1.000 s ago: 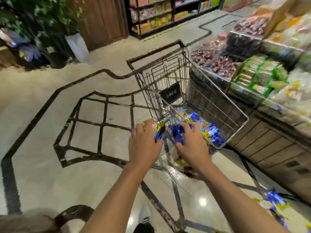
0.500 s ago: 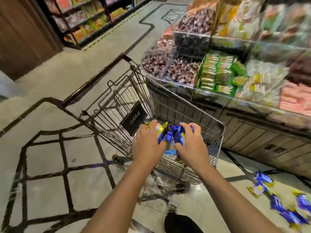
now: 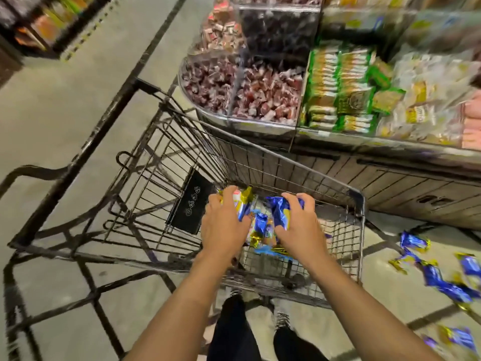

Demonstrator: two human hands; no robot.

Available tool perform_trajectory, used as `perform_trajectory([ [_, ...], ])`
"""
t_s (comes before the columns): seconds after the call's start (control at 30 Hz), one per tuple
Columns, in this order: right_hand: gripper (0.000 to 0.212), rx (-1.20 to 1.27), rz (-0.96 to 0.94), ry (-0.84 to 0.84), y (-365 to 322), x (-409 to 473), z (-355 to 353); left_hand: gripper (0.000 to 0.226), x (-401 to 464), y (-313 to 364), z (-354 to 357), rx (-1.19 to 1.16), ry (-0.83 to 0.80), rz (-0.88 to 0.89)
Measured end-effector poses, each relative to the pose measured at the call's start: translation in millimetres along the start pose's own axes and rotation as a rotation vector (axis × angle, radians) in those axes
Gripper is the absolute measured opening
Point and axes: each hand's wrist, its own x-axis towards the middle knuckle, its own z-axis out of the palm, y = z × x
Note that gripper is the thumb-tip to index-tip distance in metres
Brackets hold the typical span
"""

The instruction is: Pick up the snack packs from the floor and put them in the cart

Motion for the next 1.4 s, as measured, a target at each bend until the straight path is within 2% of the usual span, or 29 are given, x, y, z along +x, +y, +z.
perform_trajectory([
  [0.17, 0.078, 0.002, 0.19, 0.008, 4, 32, 55, 0.075, 61, -45, 34, 0.012, -0.111, 0.002],
  [0.3, 0.083, -0.021, 0.267, -0.009, 16, 56, 107, 0.08, 99, -71, 73, 0.032, -0.198, 0.016],
  [0.43, 0.092, -0.035, 0.355, -0.005, 34, 73, 153, 0.082, 120, -89, 121, 0.01, -0.301, -0.025],
  [0.57, 0.091, -0.02, 0.442, -0.011, 64, 90, 196, 0.081, 137, -101, 181, 0.03, -0.36, -0.014],
  [0.7, 0.083, -0.061, 0.442, -0.026, 81, 99, 219, 0.083, 146, -113, 222, 0.048, -0.359, 0.003],
  [0.93, 0.084, -0.152, 0.448, -0.033, 102, 112, 254, 0.092, 152, -135, 279, 0.081, -0.398, -0.021],
  [1.23, 0.089, -0.08, 0.438, -0.069, 96, 111, 245, 0.091, 146, -129, 258, -0.117, -0.467, -0.111],
  [1.4, 0.079, -0.043, 0.424, -0.02, 70, 97, 188, 0.075, 143, -106, 205, -0.106, -0.378, -0.088],
])
